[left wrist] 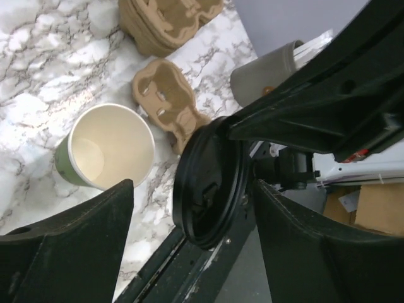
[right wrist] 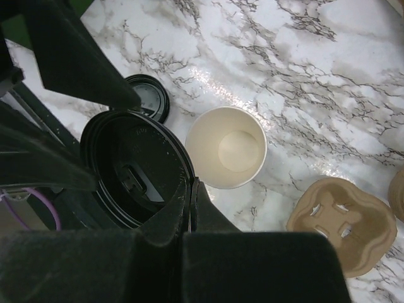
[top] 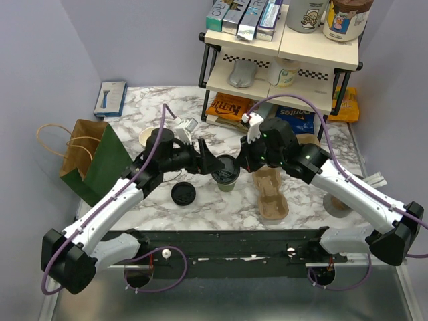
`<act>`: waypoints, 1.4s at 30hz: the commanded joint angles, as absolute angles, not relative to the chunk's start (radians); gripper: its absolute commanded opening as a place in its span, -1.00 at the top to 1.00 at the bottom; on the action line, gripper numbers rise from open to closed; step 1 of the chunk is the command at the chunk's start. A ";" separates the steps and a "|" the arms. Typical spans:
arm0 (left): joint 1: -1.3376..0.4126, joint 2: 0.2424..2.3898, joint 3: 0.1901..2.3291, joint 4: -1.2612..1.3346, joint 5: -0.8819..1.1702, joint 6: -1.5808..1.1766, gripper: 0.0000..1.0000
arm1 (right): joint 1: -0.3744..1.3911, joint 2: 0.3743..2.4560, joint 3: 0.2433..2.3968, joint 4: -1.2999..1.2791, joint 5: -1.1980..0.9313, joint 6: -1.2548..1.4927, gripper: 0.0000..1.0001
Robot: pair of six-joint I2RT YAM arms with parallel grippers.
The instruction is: Pack the takeout coffee
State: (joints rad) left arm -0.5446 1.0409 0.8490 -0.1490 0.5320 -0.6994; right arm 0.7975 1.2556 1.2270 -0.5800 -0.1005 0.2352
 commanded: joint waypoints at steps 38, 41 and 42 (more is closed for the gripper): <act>-0.514 1.094 1.157 -0.720 0.416 -1.356 1.00 | 0.842 0.942 0.968 -0.259 -0.614 -1.081 -0.46; -0.514 1.124 1.210 -0.812 0.417 -1.318 1.00 | 0.844 0.997 1.009 -0.277 -0.598 -1.101 -0.44; -0.514 1.130 1.239 -0.831 0.414 -1.307 1.00 | 0.842 1.011 1.026 -0.299 -0.600 -1.112 -0.43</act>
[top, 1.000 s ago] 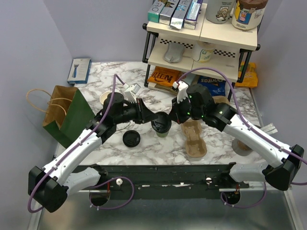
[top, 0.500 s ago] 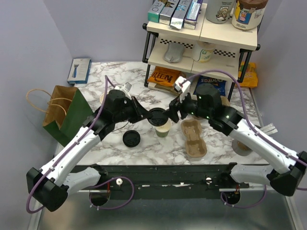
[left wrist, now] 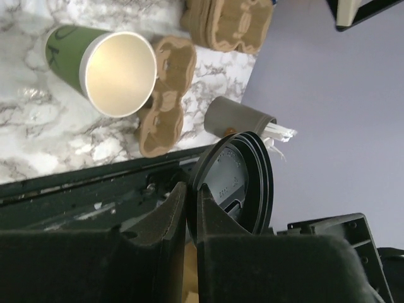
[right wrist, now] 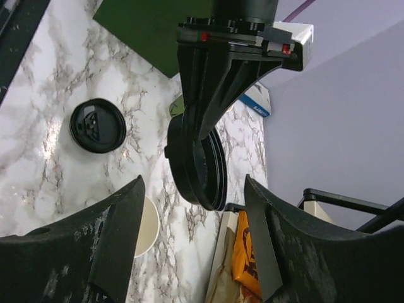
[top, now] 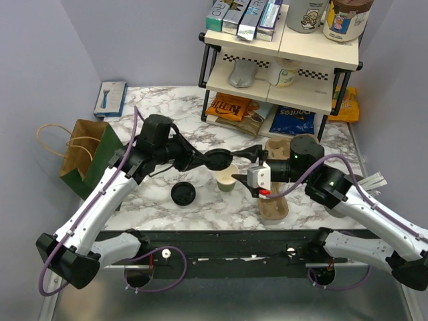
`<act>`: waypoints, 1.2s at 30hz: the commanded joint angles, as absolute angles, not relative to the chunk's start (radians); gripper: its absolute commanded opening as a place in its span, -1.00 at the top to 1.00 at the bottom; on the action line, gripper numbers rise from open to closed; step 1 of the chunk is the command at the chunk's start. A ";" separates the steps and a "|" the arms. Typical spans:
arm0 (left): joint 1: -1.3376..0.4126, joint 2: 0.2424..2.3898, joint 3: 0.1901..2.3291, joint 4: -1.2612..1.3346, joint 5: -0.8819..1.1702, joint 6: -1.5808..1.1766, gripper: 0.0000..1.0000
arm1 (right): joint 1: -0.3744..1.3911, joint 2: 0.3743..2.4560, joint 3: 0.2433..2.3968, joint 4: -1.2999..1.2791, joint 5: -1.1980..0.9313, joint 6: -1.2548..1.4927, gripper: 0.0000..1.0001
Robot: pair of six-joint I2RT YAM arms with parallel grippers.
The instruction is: Pack the takeout coffee
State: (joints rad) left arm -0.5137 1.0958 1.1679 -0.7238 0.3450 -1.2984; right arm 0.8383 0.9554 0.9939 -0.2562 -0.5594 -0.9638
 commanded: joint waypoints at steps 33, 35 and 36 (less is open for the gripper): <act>-0.505 0.968 1.276 -0.674 -0.063 -0.983 -0.97 | 0.832 1.127 0.996 -0.264 -0.454 -0.290 0.81; -0.505 0.918 1.215 -0.611 -0.109 -0.957 -0.97 | 0.778 1.143 0.989 -0.249 -0.468 -0.160 0.81; -0.505 0.901 1.185 -0.579 -0.100 -0.937 -0.97 | 0.753 1.161 0.992 -0.249 -0.480 -0.017 0.82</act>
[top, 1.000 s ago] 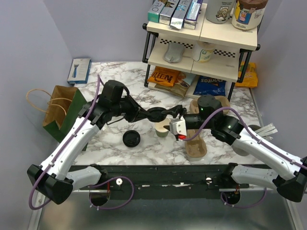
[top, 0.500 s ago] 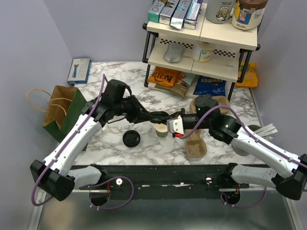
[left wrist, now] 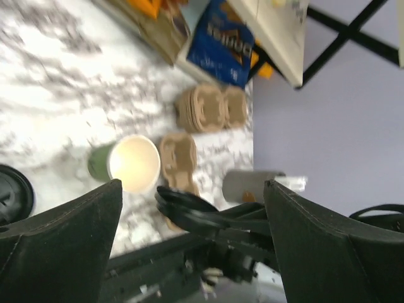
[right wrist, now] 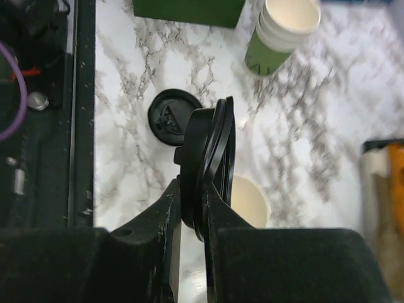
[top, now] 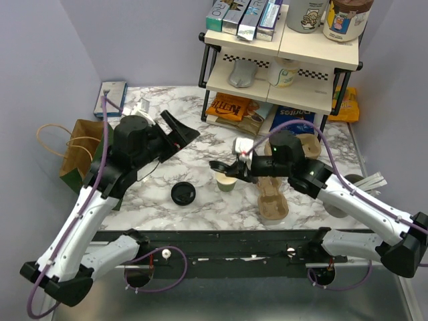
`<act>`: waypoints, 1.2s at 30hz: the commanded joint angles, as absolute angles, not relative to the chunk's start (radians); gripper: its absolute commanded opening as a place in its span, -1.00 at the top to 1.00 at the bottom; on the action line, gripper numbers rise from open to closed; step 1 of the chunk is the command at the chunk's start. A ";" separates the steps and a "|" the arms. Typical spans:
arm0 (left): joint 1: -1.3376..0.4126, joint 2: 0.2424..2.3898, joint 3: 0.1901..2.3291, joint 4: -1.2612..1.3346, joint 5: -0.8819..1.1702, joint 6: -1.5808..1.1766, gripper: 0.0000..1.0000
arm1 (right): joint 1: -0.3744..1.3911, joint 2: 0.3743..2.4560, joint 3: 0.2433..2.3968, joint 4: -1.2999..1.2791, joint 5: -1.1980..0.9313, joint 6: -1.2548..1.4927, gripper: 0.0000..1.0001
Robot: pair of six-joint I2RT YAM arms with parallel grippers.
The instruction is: Pack the takeout coffee
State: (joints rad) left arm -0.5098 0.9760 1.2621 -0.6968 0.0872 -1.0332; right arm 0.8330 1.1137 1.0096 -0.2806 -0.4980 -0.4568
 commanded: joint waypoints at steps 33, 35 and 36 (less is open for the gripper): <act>-0.543 1.132 0.709 -0.031 0.446 -0.953 -0.97 | 0.423 1.471 0.917 -0.029 -0.913 0.566 0.60; -0.551 1.146 0.712 -0.041 0.442 -0.957 -0.97 | 0.414 1.473 0.911 -0.029 -0.911 0.566 0.53; -0.555 1.147 0.712 -0.043 0.425 -0.959 -0.98 | 0.410 1.479 0.908 -0.029 -0.913 0.563 0.53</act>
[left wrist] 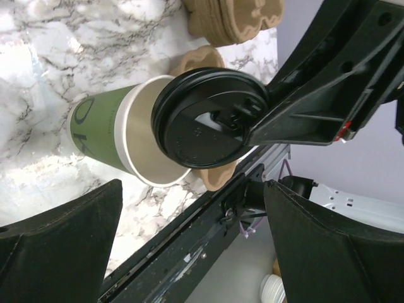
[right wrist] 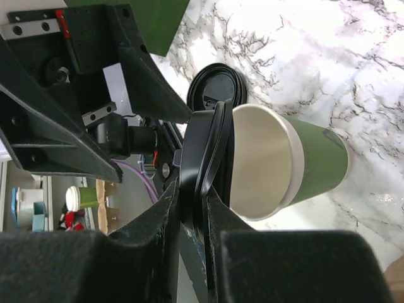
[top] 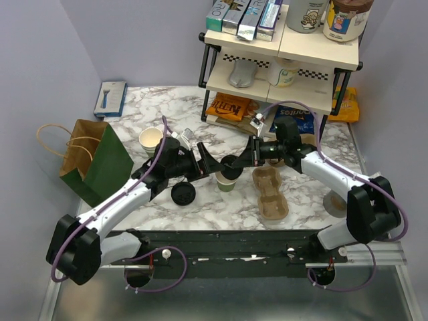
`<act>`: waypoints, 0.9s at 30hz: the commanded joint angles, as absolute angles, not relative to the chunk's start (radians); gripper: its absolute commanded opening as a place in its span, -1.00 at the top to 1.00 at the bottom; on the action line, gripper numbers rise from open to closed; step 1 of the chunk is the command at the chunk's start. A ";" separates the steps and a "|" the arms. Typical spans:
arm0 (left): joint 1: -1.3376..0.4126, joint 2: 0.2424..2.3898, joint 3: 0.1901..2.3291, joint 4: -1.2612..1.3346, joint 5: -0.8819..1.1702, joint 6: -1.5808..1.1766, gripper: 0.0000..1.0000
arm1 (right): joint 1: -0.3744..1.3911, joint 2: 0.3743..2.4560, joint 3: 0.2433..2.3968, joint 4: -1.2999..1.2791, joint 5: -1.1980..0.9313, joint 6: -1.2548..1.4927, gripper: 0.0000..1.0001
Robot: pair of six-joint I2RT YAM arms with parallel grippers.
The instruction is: Pack the takeout coffee
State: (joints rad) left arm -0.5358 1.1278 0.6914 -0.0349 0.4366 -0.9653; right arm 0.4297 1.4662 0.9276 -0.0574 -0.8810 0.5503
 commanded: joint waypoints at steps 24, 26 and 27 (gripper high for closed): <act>-0.594 1.252 0.735 -0.058 0.318 -0.991 -0.98 | 0.403 1.519 0.940 -0.110 -0.877 0.471 0.07; -0.595 1.259 0.733 -0.048 0.322 -1.009 -0.97 | 0.402 1.519 0.937 -0.118 -0.861 0.469 0.05; -0.598 1.267 0.732 -0.032 0.322 -1.018 -0.97 | 0.403 1.520 0.937 -0.123 -0.853 0.466 0.05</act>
